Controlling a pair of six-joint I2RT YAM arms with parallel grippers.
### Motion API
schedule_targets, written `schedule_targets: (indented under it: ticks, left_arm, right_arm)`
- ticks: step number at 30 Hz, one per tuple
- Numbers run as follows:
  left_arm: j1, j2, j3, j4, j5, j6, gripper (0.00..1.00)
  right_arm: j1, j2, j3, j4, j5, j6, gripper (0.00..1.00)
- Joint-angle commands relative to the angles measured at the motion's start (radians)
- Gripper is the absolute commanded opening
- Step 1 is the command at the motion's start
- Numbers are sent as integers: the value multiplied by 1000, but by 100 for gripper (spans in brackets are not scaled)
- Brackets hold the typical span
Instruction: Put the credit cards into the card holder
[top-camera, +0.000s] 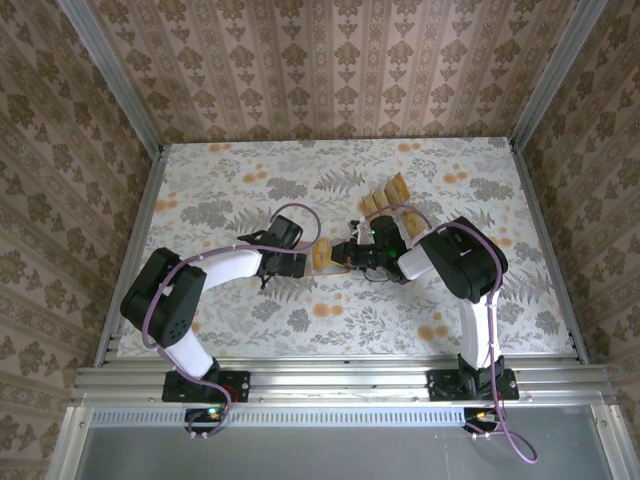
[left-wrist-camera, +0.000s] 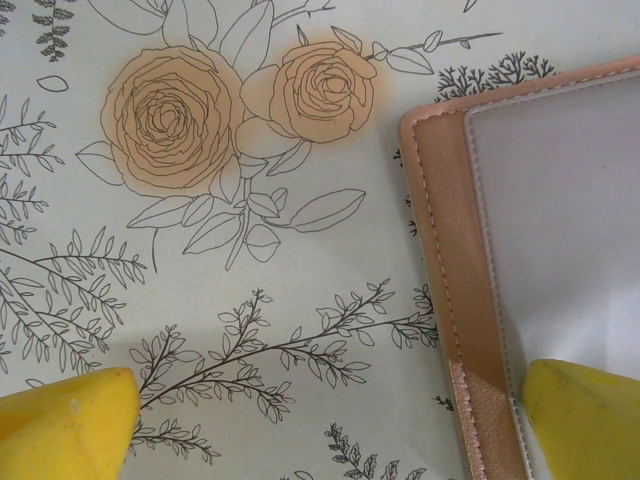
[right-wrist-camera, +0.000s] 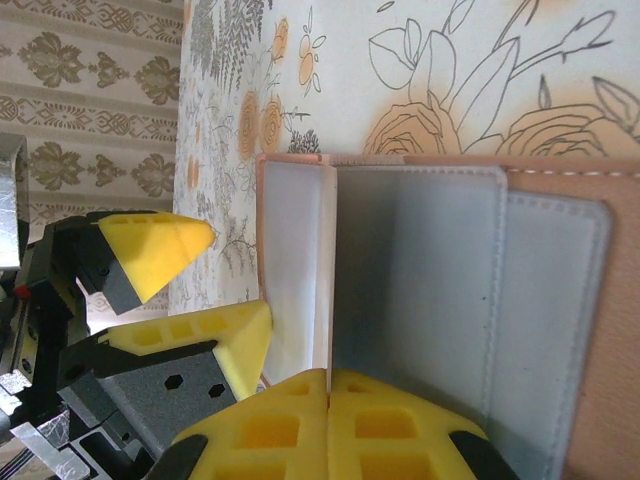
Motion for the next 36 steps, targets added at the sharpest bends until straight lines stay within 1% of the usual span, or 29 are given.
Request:
schedule_targets:
  ticks: [1,26,36]
  left_arm:
    - [-6,43,1,-70,-23,-13,100]
    - [-6,36,4,-76,-29,-6,100]
    - [-5,42,7,-73,-25,-7,100]
  right_arm:
    - [22,53,-2,-111,24,-29,0]
    - [16,18,-61,-168,42,-59,0]
    - [21,42,-12,-185,36,-47,0]
